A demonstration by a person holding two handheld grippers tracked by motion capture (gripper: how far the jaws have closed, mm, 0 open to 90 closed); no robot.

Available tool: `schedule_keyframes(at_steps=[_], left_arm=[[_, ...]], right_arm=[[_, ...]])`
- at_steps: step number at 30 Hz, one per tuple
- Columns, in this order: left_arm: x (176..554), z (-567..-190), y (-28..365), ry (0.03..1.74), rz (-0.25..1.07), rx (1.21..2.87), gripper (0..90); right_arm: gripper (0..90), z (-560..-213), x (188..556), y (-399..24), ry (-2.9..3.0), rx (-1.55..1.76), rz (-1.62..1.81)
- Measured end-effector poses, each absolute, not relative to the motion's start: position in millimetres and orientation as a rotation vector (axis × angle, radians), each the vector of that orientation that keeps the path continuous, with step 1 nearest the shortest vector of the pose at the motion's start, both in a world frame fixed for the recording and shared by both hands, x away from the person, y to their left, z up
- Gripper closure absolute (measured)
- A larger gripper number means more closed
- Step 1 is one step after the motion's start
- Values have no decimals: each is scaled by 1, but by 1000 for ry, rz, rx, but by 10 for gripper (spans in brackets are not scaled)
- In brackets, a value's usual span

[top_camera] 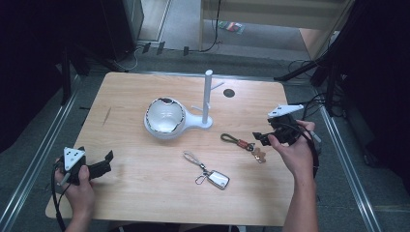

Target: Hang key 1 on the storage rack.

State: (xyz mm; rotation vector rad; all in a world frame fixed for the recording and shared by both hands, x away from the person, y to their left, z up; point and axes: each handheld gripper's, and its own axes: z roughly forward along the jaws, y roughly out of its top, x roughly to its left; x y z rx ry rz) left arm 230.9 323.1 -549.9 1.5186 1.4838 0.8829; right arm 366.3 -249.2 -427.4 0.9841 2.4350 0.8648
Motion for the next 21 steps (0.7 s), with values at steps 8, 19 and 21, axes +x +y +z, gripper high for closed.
schedule_keyframes(at_steps=[8,19,21], left_arm=[[231,-550,323,1484,882,1526,0],[231,-550,323,1483,879,1525,0],[231,-550,323,1483,878,1525,0]], right_arm=[[330,-442,371,-237,2482,956,664],[443,-453,378,-226,2545,884,492],[449,-456,380,-225,2562,877,473]])
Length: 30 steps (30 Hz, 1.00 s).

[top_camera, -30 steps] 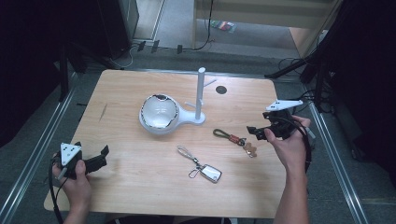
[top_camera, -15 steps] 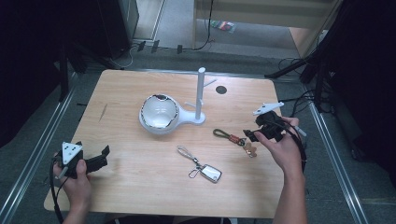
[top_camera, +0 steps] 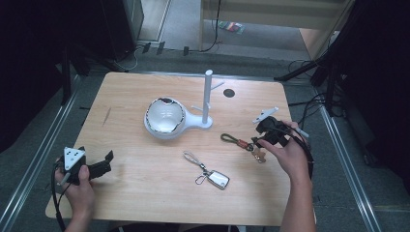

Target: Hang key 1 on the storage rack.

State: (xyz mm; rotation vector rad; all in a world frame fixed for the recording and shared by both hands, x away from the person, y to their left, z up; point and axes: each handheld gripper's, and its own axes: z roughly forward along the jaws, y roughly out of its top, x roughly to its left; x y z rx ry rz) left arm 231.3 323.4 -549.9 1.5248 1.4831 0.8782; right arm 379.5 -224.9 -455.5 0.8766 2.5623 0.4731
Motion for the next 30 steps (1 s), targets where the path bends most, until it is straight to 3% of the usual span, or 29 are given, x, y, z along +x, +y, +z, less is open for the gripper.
schedule_keyframes(at_steps=[6,30], left_arm=[[231,-550,323,1484,878,1525,0],[230,-550,323,1480,877,1516,0]], right_arm=[[542,-470,383,-211,2649,784,355],[539,-502,408,-189,2838,758,338]])
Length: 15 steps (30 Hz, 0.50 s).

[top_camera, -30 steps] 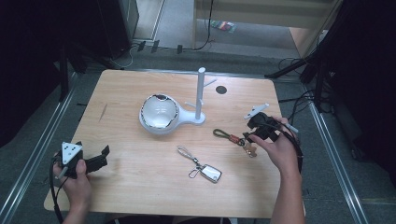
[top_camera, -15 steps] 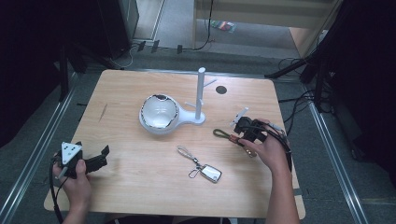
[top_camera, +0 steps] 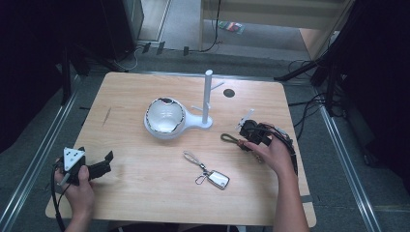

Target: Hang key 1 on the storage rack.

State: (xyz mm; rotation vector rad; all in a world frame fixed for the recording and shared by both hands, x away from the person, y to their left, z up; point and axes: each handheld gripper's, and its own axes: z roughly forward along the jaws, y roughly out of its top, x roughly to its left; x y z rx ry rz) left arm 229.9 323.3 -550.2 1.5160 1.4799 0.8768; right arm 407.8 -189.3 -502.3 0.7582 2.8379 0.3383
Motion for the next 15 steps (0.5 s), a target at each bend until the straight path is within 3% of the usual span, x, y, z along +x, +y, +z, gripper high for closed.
schedule_keyframes(at_steps=[8,15], left_arm=[[230,-550,323,1481,877,1520,0],[230,-550,323,1482,876,1524,0]], right_arm=[[605,-508,414,-195,2894,859,410],[584,-507,413,-191,2885,896,387]])
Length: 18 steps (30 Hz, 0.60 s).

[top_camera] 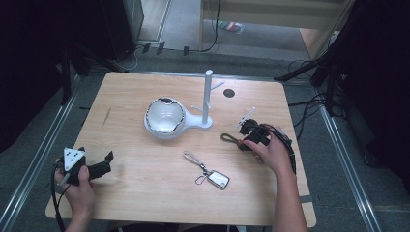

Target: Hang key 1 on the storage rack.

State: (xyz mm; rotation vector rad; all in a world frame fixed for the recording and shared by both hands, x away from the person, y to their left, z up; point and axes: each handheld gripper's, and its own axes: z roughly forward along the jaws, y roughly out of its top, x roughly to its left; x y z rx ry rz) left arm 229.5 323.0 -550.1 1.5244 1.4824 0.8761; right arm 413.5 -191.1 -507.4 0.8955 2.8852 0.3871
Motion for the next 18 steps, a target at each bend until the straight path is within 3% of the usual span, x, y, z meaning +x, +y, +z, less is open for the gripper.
schedule_keyframes(at_steps=[4,6,18], left_arm=[[230,-550,323,1482,876,1525,0],[230,-550,323,1484,876,1525,0],[230,-550,323,1486,869,1525,0]], right_arm=[[591,-507,412,-191,2870,932,391],[677,-507,411,-191,2856,938,423],[697,-507,407,-188,2819,975,418]])
